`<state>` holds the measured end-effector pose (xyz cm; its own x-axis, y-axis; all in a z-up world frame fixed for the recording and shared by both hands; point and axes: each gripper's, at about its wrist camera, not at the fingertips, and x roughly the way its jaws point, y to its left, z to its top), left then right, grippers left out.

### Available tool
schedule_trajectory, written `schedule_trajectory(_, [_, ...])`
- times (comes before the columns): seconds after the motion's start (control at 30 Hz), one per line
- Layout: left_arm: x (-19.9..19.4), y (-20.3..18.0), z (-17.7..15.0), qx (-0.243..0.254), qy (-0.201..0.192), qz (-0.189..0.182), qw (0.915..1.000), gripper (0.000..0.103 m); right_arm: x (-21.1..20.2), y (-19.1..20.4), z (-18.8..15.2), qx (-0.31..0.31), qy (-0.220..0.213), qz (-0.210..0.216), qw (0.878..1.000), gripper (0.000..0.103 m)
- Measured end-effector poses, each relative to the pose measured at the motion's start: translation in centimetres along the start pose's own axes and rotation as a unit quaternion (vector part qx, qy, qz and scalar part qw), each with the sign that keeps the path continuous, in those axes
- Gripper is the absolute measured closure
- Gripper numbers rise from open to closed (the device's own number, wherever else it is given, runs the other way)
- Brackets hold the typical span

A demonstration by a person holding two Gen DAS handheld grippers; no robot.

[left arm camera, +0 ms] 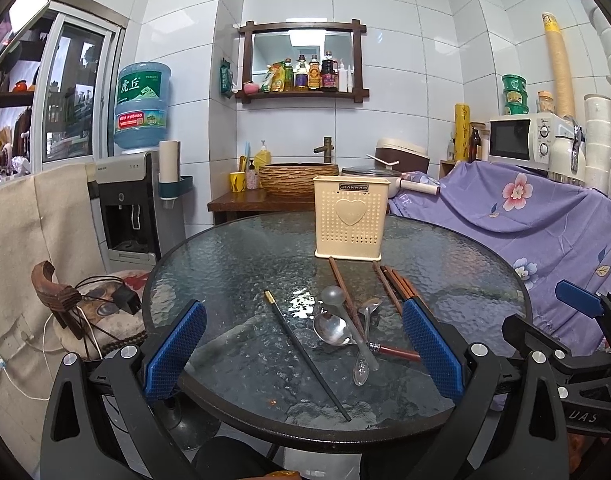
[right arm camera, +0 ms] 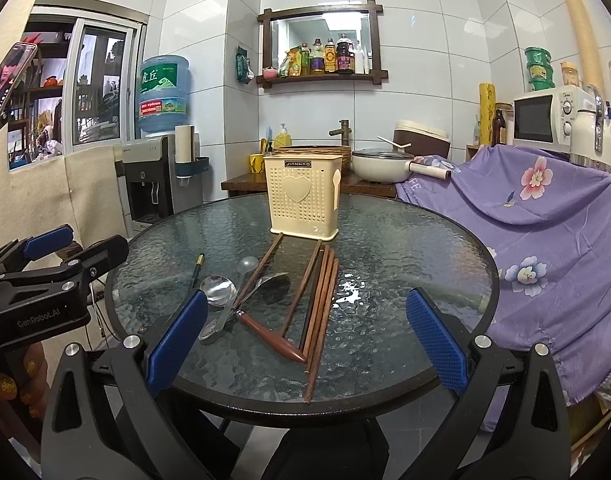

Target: Organize utensils

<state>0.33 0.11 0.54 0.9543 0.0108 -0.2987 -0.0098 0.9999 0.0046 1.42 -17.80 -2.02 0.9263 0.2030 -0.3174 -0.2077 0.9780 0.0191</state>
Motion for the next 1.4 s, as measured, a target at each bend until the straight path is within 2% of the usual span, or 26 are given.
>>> schedule_trajectory(0.17, [0.6, 0.3, 0.0, 0.0, -0.003, -0.002, 1.0, 0.006, 0.6, 0.1, 0.0, 0.0, 0.007, -0.001, 1.0, 0.005])
schedule_trajectory(0.43, [2.9, 0.2, -0.8, 0.002, 0.035, 0.0, 0.9994, 0.006, 3.0, -0.3, 0.0, 0.007, 0.037, -0.001, 0.999, 0.005])
schedule_trajectory(0.63, [4.9, 0.8, -1.2, -0.002, 0.064, -0.003, 0.998, 0.006, 4.5, -1.1, 0.7, 0.0, 0.045, -0.007, 0.999, 0.005])
schedule_trajectory(0.73, [6.8, 1.6, -1.0, -0.006, 0.105, -0.024, 0.9942, 0.006, 5.8, -2.0, 1.0, -0.01, 0.06, -0.009, 0.998, 0.005])
schedule_trajectory(0.87, [10.5, 3.7, -0.3, -0.014, 0.164, -0.022, 0.986, 0.006, 10.0, -4.1, 2.3, -0.019, 0.111, -0.021, 0.993, 0.005])
schedule_trajectory(1.0, [14.6, 6.1, 0.3, -0.041, 0.214, -0.025, 0.9757, 0.008, 14.7, -6.6, 3.1, 0.02, 0.166, 0.003, 0.986, 0.005])
schedule_trajectory(1.13, [17.4, 6.9, 0.7, -0.037, 0.243, -0.032, 0.9687, 0.03, 18.6, -8.0, 3.4, 0.051, 0.217, 0.004, 0.975, 0.006])
schedule_trajectory(1.2, [18.4, 7.1, 0.7, -0.037, 0.257, -0.03, 0.9652, 0.038, 20.1, -8.3, 3.5, 0.06, 0.233, 0.009, 0.971, 0.015])
schedule_trajectory(1.27, [19.0, 7.2, 0.6, -0.038, 0.264, -0.032, 0.9633, 0.047, 21.3, -7.9, 3.6, 0.056, 0.252, 0.011, 0.966, 0.029])
schedule_trajectory(1.4, [20.2, 7.2, 0.6, -0.04, 0.282, -0.038, 0.9577, 0.053, 22.8, -6.7, 3.6, 0.044, 0.274, 0.027, 0.96, 0.042])
